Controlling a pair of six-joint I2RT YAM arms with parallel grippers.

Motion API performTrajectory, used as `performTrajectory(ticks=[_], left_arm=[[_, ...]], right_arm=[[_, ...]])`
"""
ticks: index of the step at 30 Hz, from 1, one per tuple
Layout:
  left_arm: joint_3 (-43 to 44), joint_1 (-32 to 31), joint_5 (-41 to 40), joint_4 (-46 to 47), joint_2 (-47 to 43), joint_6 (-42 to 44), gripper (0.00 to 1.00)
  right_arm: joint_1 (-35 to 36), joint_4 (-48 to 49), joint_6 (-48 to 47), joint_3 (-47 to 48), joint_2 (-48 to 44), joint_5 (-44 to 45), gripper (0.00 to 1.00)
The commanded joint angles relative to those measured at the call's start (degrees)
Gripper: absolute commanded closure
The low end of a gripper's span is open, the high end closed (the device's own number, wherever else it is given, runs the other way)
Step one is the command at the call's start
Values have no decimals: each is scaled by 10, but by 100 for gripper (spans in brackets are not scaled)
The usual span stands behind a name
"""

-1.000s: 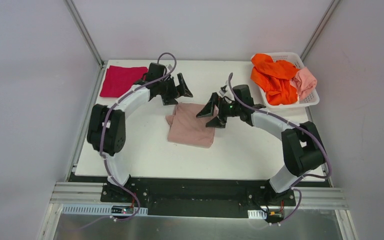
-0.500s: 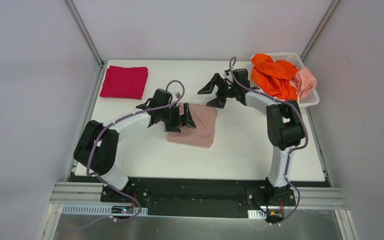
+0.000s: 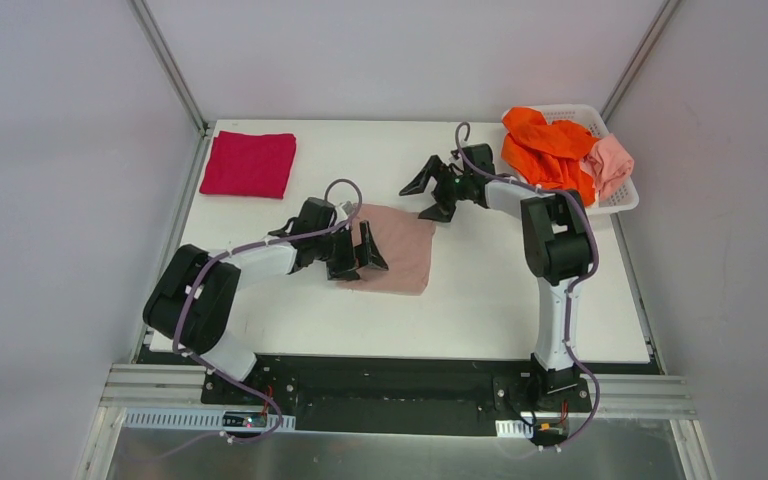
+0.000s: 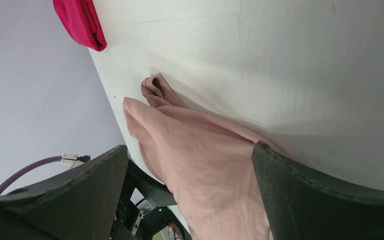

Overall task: Fold and stack the t-shirts
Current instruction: Fold the long partially folded tshirt into a neat square

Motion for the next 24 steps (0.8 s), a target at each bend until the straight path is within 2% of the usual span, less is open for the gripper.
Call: performTrajectory(ticks=[1, 6, 8, 10, 12, 14, 19, 24], left_arm=[[-28, -2, -8, -18, -35, -11, 1], [-2, -8, -13, -45, -115, 15, 1], [15, -9, -50, -93, -157, 40, 1], [33, -9, -121, -140, -194, 57, 1], [57, -5, -200, -195, -203, 61, 1], [82, 9, -227, -217, -191, 66, 1], [135, 52, -223, -223, -111, 81, 1], [205, 63, -173, -226, -7, 105, 1]], right_arm=[[-1, -26, -29, 23, 16, 29, 1], [-1, -114, -79, 86, -26, 38, 0], [-1, -163, -105, 108, -58, 83, 0], [-1, -197, -125, 106, -101, 132, 0], [0, -206, -133, 73, -152, 170, 0], [0, -205, -136, 15, -209, 201, 0], [0, -194, -136, -156, -358, 245, 0], [0, -212, -122, -266, -479, 296, 0]])
